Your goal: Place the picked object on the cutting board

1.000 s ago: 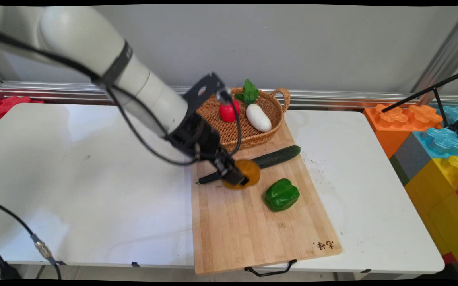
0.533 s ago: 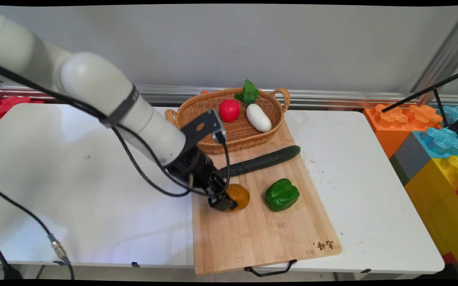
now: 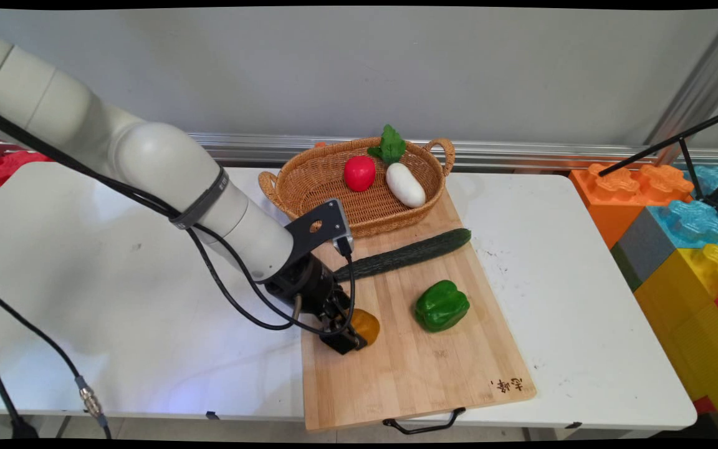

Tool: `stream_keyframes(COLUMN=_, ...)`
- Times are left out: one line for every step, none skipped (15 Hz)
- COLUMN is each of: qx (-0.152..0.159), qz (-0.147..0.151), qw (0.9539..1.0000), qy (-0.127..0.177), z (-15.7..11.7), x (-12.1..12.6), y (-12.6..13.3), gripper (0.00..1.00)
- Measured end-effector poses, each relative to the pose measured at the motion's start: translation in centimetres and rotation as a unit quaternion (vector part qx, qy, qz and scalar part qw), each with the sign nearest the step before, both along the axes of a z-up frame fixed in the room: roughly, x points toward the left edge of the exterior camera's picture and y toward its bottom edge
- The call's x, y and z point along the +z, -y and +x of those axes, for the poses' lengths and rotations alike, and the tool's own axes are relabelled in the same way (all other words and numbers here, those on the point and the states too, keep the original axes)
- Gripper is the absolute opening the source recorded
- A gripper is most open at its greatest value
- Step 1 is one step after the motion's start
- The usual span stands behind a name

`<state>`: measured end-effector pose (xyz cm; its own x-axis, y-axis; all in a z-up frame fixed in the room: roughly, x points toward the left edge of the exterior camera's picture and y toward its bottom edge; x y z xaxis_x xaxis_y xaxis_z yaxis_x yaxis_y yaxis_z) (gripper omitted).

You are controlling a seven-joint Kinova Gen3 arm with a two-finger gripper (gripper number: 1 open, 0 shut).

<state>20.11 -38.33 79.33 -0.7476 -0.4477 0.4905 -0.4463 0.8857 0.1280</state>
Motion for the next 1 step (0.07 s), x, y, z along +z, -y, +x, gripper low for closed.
stream_keyframes(qx=-0.002, qz=-0.002, qw=1.0, qy=-0.001, z=-0.08, x=0.12, y=0.06, gripper=1.0)
